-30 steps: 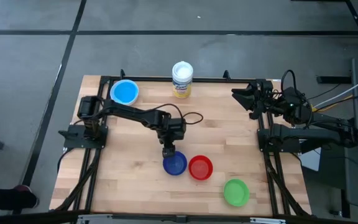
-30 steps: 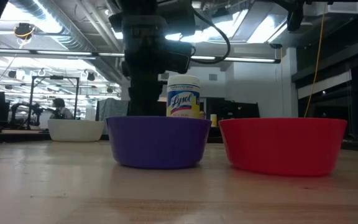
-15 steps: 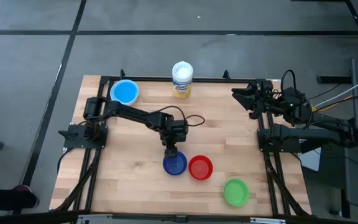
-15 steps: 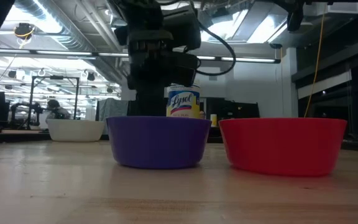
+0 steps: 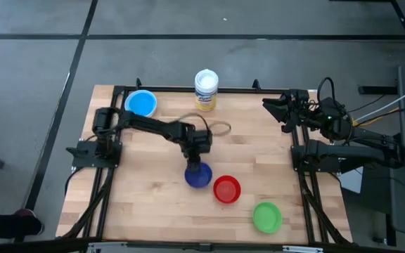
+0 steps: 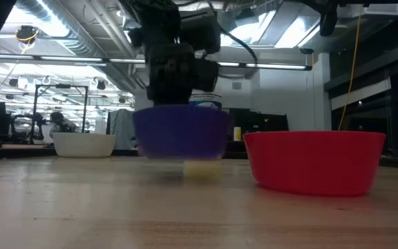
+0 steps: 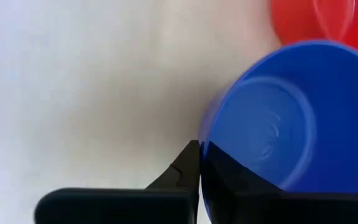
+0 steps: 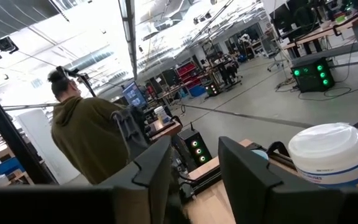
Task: Nest bowls inside each other
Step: Stack the dark blue bowl on top of the light blue bowl
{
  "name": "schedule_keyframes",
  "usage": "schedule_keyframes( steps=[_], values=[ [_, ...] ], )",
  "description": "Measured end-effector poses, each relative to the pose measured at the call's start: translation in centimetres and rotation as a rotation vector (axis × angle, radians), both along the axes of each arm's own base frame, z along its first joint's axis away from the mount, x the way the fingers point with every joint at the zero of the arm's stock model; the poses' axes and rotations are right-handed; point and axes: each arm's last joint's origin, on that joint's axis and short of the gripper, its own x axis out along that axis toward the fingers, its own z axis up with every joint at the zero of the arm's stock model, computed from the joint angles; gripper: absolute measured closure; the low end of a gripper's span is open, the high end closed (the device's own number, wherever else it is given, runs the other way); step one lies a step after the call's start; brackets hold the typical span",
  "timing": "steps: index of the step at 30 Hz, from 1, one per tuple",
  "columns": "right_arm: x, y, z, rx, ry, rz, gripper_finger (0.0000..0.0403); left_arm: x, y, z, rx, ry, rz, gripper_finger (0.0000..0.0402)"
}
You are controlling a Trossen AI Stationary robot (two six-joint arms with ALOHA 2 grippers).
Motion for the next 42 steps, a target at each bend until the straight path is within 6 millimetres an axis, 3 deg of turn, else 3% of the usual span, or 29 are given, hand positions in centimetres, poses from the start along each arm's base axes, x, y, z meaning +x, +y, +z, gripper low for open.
schedule_keyframes(
  steps=[6,11,17,28,35,38,42],
  values=[
    [0.0,-0.1,0.0,-0.002,-0.003,-0.01,0.0262,-3.1,5.7,5.4,0.119,-0.079,0.187,0.0398],
    [-0.1,-0.1,0.1,-0.006,-0.008,-0.012,0.0255,-8.7,10.4,9.9,0.277,-0.045,0.337,0.0398],
    [-0.1,-0.3,0.1,-0.007,-0.01,-0.022,0.0253,-16.0,15.2,12.5,0.386,0.097,0.475,0.0399],
    [-0.1,-0.3,0.3,-0.005,-0.027,-0.037,0.0267,-24.2,22.3,12.6,0.371,0.114,0.708,0.0399],
    [-0.1,-0.4,0.2,0.013,-0.03,-0.049,0.0253,-28.5,24.9,12.1,0.316,0.083,0.812,0.0399],
    [-0.1,-0.4,0.2,0.015,-0.03,-0.061,0.0248,-29.3,25.1,10.7,0.266,0.087,0.833,0.0399],
    [-0.1,-0.4,0.2,0.018,-0.031,-0.073,0.025,-28.3,24.6,9.8,0.346,0.111,0.78,0.0399]
  ],
)
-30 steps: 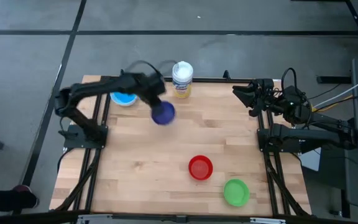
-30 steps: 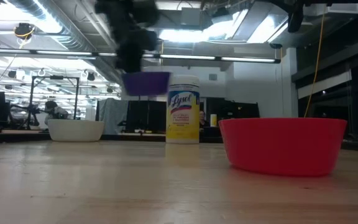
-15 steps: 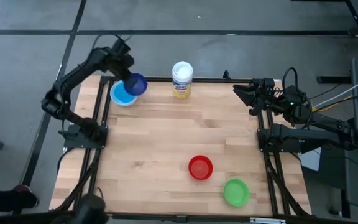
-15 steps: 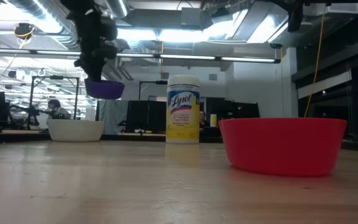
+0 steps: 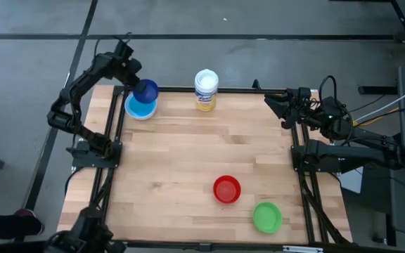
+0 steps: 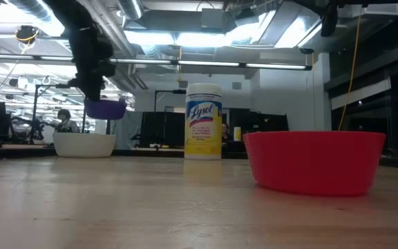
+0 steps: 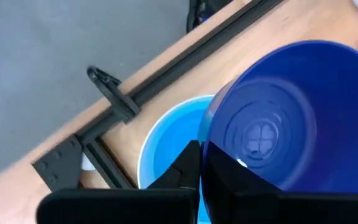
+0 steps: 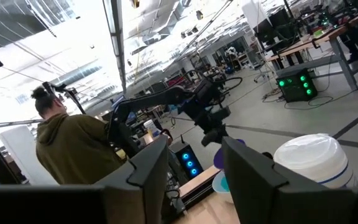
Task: Nest bowls inside each other
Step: Stack the dark blue bowl on top of the light blue bowl
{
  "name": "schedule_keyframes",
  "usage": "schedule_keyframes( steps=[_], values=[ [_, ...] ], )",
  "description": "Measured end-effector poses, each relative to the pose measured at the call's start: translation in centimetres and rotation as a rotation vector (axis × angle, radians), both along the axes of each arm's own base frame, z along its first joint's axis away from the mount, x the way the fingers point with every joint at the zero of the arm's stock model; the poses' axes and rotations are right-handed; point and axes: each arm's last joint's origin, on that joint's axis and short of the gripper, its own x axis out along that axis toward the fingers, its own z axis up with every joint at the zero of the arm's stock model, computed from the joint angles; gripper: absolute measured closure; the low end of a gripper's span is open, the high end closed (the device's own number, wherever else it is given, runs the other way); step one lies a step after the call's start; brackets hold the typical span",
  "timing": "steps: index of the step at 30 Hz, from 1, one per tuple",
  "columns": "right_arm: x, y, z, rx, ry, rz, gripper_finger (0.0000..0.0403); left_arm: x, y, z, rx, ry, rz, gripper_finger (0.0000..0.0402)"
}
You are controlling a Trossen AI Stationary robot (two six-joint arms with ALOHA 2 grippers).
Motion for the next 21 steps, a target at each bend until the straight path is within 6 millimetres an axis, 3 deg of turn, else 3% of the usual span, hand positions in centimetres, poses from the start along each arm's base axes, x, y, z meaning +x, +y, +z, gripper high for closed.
schedule_keyframes(
  steps=[10,21],
  values=[
    [0.0,0.0,0.0,0.021,-0.007,-0.011,0.0265,0.8,0.2,-3.9,0.02,-0.038,0.115,0.0399],
    [0.0,0.0,0.0,0.036,-0.012,-0.008,0.0252,1.8,0.1,-4.7,0.062,0.058,0.156,0.0399]
  ],
)
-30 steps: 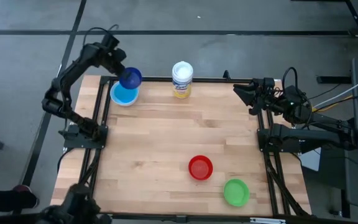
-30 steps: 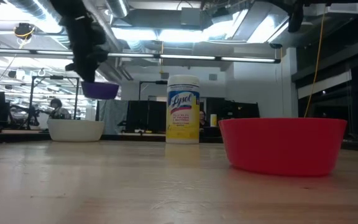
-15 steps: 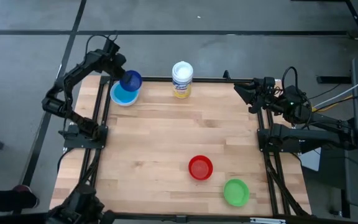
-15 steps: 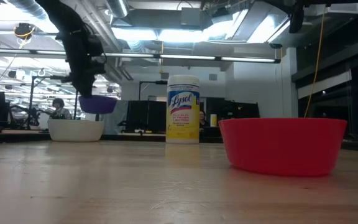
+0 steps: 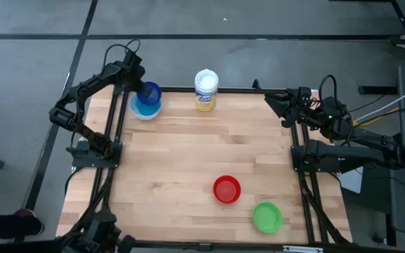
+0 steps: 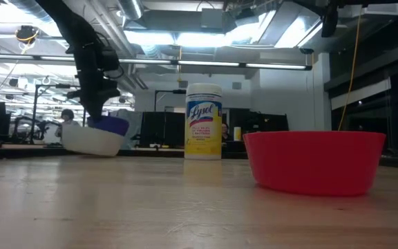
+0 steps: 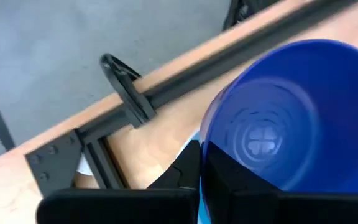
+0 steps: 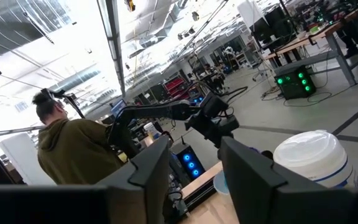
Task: Nest bowls inside each other
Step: Stack the dark blue bowl on top of the light blue bowl
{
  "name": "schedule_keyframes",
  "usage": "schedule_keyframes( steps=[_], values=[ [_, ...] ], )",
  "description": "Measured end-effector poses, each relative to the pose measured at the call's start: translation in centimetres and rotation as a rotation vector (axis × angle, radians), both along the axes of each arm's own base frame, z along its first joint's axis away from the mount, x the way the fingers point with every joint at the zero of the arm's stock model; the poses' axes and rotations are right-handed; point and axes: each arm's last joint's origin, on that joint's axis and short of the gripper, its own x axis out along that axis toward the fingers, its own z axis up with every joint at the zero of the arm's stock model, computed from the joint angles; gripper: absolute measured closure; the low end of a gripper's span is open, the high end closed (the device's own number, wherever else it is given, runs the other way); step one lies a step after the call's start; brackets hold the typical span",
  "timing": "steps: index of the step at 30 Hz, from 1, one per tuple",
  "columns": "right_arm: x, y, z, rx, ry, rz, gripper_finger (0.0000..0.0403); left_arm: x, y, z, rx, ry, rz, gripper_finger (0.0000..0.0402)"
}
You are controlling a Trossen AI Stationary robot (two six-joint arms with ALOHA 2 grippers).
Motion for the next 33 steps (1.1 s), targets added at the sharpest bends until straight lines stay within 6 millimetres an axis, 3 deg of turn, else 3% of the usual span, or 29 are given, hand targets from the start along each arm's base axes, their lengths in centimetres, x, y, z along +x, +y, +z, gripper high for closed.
schedule_keyframes(
  steps=[6,21,33],
  values=[
    [0.0,0.0,0.0,-0.001,0.0,0.0,0.0252,-0.4,-0.5,0.5,-0.037,-0.052,-0.005,0.0399],
    [0.0,0.0,0.0,-0.01,0.006,0.01,0.0247,-1.0,-2.1,-0.5,-0.173,0.008,-0.082,0.0394],
    [0.0,0.1,0.0,-0.011,0.007,0.018,0.0243,-0.9,-1.6,-0.2,-0.153,-0.13,-0.096,0.0287]
  ],
)
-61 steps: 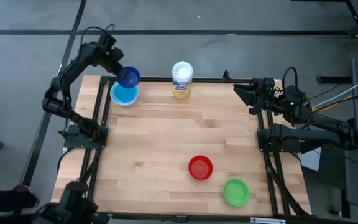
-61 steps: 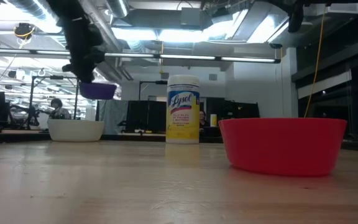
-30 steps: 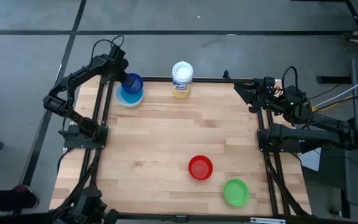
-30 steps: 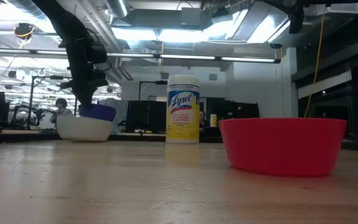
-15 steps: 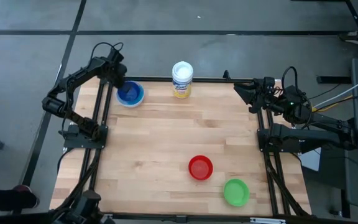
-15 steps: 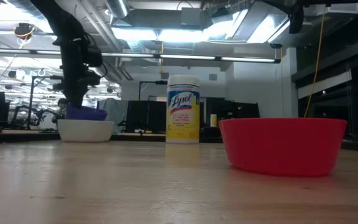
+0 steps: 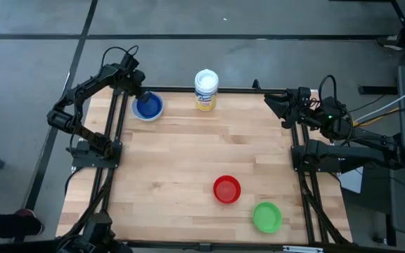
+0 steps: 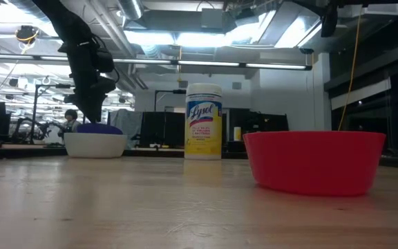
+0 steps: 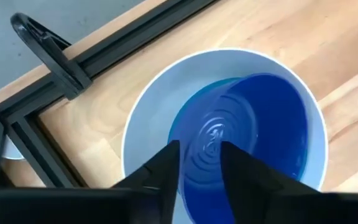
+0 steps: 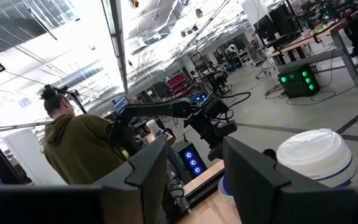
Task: Nest bowls inside each other
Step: Stack the dark blue bowl on top of the light blue bowl, then stack the red bowl on top of the dark blue bowl
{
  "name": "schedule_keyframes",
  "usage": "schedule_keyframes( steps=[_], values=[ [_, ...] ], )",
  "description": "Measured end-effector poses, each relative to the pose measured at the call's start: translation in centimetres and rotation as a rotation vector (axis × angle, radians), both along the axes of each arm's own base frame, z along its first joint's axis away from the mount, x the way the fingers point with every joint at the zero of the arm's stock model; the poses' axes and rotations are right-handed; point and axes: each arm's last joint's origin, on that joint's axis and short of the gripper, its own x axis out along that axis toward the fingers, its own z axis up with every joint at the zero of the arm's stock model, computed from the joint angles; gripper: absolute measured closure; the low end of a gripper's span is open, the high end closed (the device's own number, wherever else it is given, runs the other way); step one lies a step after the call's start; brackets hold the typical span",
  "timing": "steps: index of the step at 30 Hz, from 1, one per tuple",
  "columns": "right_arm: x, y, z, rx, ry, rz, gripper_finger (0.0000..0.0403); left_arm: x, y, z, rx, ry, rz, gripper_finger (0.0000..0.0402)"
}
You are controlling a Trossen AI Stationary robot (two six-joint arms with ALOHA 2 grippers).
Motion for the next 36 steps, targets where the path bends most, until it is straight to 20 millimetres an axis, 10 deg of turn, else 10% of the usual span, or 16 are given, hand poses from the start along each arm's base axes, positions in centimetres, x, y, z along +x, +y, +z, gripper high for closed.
schedule_keyframes(
  steps=[11,25,36],
  values=[
    [0.0,0.0,0.0,0.007,-0.003,0.001,0.0243,-0.2,1.1,0.3,0.098,-0.015,0.036,0.0244],
    [0.0,0.0,0.0,0.031,-0.014,0.006,0.0243,-0.4,1.4,-2.3,0.06,0.08,0.025,0.0326],
    [0.5,-0.2,-0.3,0.055,0.004,-0.009,0.0243,3.7,-1.0,9.9,0.285,-0.572,-0.207,0.0329]
  ],
)
